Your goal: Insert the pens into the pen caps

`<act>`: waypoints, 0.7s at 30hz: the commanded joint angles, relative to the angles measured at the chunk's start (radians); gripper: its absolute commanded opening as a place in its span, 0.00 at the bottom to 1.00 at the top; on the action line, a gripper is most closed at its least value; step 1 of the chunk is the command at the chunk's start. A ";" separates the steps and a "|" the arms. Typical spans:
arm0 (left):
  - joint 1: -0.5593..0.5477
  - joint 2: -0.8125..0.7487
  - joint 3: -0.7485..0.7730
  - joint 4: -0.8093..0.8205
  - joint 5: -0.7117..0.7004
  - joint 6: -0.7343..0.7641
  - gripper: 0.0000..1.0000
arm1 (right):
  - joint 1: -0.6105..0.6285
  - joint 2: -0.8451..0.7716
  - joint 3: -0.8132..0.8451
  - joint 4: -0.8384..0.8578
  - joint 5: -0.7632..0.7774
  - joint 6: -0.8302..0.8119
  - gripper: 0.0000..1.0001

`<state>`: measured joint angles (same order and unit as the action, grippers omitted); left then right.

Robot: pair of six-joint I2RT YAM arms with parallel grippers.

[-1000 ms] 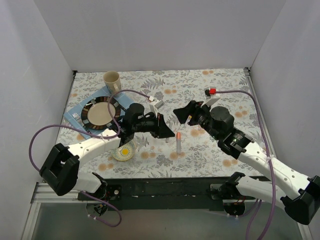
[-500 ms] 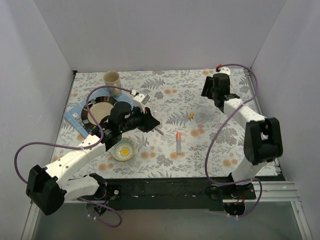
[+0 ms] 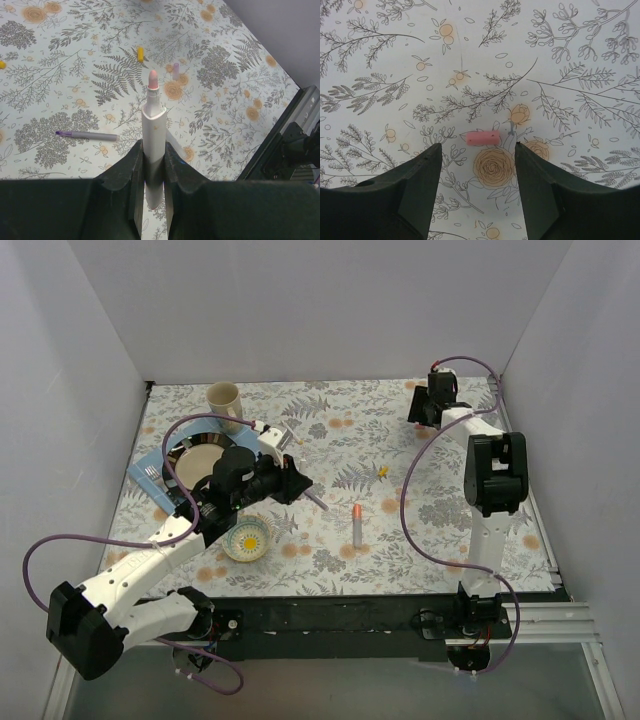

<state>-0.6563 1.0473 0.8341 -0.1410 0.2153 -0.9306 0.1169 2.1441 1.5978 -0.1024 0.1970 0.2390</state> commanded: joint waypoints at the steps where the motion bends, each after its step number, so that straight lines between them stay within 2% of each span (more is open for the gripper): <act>1: -0.002 -0.004 -0.006 0.001 0.004 0.012 0.00 | -0.020 0.063 0.083 -0.025 -0.054 -0.027 0.65; 6: -0.002 0.007 0.000 0.001 0.025 0.012 0.00 | -0.034 0.117 0.106 -0.040 -0.067 -0.035 0.62; 8: -0.002 0.002 -0.003 0.006 0.029 0.010 0.00 | -0.042 0.135 0.151 -0.057 -0.103 -0.040 0.53; 14: -0.002 -0.003 -0.004 0.008 0.027 0.009 0.00 | -0.043 0.151 0.171 -0.106 -0.131 -0.056 0.43; 21: -0.002 -0.010 -0.006 0.009 0.030 0.009 0.00 | -0.043 0.183 0.217 -0.184 -0.131 -0.075 0.42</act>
<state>-0.6563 1.0615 0.8322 -0.1425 0.2314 -0.9310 0.0757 2.2978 1.7649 -0.2199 0.0864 0.1913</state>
